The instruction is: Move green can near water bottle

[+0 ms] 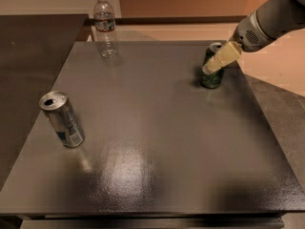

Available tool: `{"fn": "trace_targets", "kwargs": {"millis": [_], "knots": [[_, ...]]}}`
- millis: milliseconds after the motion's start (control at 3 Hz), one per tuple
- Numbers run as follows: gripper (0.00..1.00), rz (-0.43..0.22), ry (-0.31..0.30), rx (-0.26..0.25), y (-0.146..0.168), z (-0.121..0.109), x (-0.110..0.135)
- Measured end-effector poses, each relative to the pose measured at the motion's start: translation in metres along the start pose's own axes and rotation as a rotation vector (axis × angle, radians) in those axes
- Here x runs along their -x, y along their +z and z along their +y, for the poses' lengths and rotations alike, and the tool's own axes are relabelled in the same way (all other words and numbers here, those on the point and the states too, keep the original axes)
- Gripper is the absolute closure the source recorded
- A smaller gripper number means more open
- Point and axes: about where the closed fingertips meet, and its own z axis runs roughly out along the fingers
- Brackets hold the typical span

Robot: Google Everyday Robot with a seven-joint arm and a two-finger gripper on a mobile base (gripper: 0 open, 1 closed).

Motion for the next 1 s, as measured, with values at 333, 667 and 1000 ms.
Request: {"fn": "trace_targets", "kwargs": {"millis": [333, 667, 1000], "knots": [[0.42, 0.003, -0.004, 0.019, 0.004, 0.001, -0.001], [0.65, 0.000, -0.015, 0.032, 0.003, 0.004, 0.003], [0.88, -0.026, -0.043, 0.048, -0.001, 0.008, 0.024]]}}
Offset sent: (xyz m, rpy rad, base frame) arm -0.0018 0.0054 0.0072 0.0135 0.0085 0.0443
